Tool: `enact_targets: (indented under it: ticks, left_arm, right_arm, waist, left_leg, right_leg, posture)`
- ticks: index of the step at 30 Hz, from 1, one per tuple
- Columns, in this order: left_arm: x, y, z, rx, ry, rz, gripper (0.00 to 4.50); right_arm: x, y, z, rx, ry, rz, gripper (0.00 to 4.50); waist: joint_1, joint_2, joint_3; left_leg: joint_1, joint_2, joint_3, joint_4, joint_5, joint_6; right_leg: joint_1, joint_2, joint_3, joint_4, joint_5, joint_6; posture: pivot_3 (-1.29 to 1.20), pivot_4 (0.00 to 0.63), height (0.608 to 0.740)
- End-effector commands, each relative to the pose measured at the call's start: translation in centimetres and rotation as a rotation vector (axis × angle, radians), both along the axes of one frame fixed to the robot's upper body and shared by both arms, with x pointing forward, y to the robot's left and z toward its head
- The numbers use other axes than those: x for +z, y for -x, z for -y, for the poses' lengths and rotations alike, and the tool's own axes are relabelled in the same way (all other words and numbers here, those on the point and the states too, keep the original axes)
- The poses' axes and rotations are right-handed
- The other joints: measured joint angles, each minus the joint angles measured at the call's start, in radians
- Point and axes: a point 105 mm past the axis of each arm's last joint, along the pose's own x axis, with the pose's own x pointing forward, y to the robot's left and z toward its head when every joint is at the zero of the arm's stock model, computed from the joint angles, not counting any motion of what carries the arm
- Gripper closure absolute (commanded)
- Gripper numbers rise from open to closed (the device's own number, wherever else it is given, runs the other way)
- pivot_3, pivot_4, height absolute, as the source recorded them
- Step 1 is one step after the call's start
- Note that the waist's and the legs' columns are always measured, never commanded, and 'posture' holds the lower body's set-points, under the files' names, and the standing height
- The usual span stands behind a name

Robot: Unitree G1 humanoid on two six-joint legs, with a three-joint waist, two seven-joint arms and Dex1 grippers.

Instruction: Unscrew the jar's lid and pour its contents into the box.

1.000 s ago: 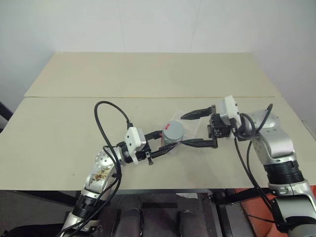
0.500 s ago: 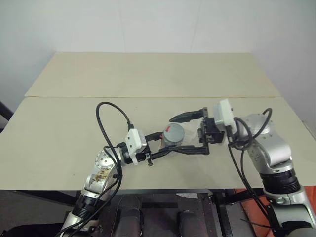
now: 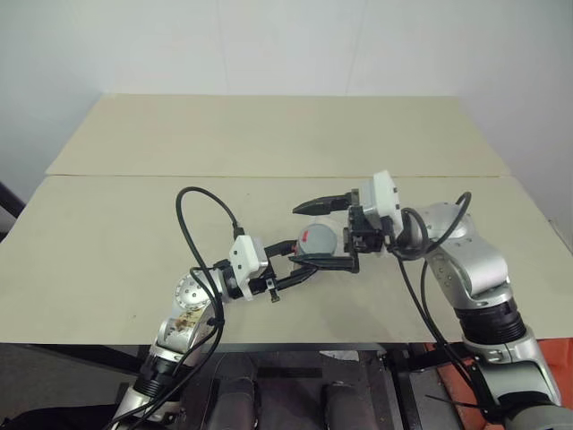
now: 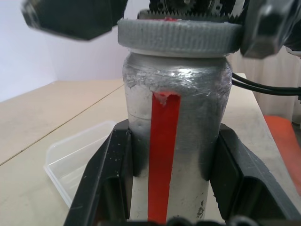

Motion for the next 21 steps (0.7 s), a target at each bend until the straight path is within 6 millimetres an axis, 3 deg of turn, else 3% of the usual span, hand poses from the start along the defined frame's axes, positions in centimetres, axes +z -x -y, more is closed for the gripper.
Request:
enact_targets:
  ticks: [1,11,21]
  left_arm:
    - [0.8,0.4,0.2,-0.012,0.017,0.050,2.63]
    - [0.7,0.4,0.1,-0.007,0.015,0.047,2.63]
    - [0.6,0.4,0.2,-0.010,0.015,0.046,2.63]
  right_arm:
    - [0.9,-0.5,1.2,-0.044,-0.008,0.034,0.08]
    - [0.7,-0.9,2.9,-0.085,0.000,0.033,0.08]
    - [1.1,0.7,2.9,-0.014,-0.013,0.004,0.08]
  waist:
    - [-0.001,0.000,0.000]
    - [-0.001,0.000,0.000]
    - [0.000,0.000,0.000]
  left_leg:
    - [0.000,0.000,0.000,0.000,0.000,0.000]
    - [0.000,0.000,0.000,0.000,0.000,0.000]
    - [0.000,0.000,0.000,0.000,0.000,0.000]
  right_leg:
    - [0.000,0.000,0.000,0.000,0.000,0.000]
    - [0.000,0.000,0.000,0.000,0.000,0.000]
    - [0.000,0.000,0.000,0.000,0.000,0.000]
  posture:
    - [0.00,0.150,0.740]
    - [0.00,0.150,0.740]
    - [0.00,0.150,0.740]
